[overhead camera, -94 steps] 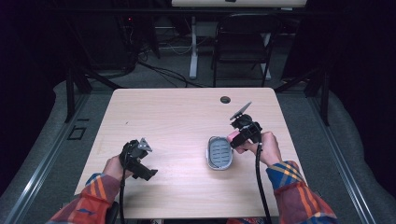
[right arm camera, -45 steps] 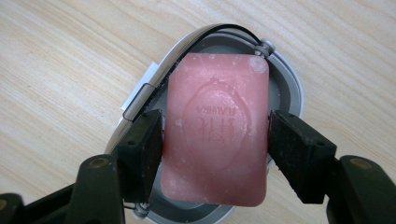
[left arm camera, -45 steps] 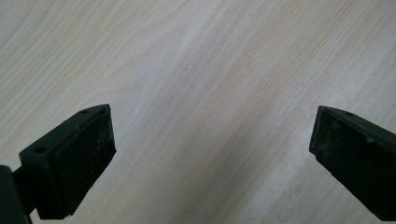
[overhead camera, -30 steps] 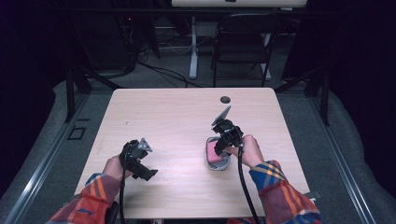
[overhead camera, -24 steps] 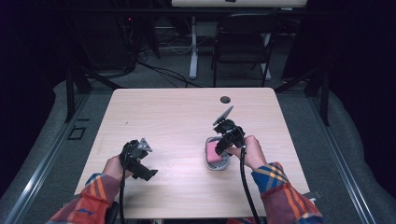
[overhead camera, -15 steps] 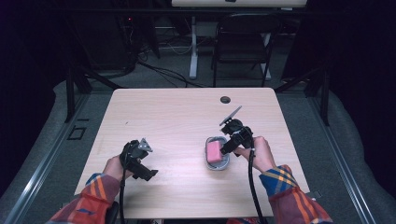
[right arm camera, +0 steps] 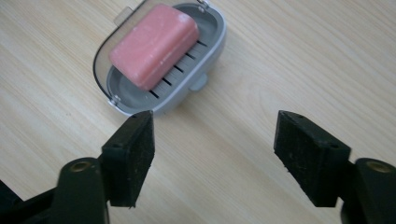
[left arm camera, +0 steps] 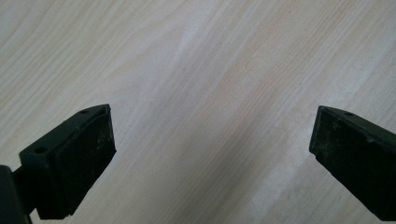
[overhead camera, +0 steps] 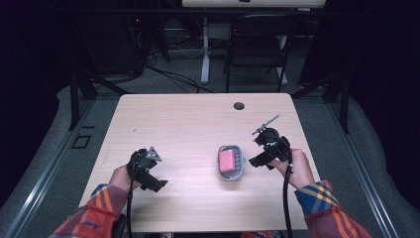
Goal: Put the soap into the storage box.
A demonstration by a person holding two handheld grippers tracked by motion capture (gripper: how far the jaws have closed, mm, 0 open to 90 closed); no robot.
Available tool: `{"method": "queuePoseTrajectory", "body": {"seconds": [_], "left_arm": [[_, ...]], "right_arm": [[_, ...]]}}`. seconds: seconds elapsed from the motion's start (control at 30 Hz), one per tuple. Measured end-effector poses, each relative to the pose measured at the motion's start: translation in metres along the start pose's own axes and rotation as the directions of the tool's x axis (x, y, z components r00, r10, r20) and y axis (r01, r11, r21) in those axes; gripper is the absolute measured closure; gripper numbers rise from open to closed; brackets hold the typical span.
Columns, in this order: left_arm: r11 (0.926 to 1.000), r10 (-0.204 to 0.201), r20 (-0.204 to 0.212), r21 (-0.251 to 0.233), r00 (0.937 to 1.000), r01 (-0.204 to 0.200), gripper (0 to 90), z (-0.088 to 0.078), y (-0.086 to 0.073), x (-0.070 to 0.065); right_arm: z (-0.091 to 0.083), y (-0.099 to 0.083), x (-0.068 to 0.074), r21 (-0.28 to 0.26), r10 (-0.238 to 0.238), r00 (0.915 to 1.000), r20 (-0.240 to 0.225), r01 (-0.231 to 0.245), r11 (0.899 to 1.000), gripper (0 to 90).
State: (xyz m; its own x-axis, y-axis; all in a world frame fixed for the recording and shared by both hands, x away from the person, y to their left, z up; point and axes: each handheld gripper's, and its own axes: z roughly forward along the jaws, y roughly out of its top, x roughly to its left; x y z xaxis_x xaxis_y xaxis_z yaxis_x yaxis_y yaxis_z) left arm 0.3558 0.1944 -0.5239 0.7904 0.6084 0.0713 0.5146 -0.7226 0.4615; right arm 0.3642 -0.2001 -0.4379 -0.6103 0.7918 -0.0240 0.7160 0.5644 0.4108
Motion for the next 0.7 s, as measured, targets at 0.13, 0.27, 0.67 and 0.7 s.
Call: {"method": "queuePoseTrajectory", "body": {"seconds": [0.13, 0.27, 0.67, 0.7], "left_arm": [[1.0000, -0.001, 0.000, 0.002, 1.0000, 0.001, 0.1, 0.000, 0.000, 0.000], [1.0000, -0.001, 0.001, 0.006, 1.0000, 0.001, 0.2, 0.001, 0.000, 0.000], [1.0000, -0.001, 0.002, 0.007, 1.0000, 0.001, 0.1, 0.001, 0.001, -0.001], [1.0000, -0.001, 0.002, 0.007, 1.0000, 0.001, 0.2, 0.001, 0.001, -0.001]], "right_arm": [[-0.007, -0.015, -0.008, 0.007, 0.010, 0.9997, 0.020, -0.010, 1.000, 18.2], [-0.010, -0.026, -0.012, 0.003, 0.016, 0.9992, 0.037, -0.016, 1.000, 14.4], [-0.019, -0.067, -0.035, -0.017, 0.073, 0.9940, 0.081, -0.072, 0.997, 8.3], [-0.019, -0.071, -0.038, -0.012, 0.079, 0.9942, 0.073, -0.078, 0.997, 7.4]]}}
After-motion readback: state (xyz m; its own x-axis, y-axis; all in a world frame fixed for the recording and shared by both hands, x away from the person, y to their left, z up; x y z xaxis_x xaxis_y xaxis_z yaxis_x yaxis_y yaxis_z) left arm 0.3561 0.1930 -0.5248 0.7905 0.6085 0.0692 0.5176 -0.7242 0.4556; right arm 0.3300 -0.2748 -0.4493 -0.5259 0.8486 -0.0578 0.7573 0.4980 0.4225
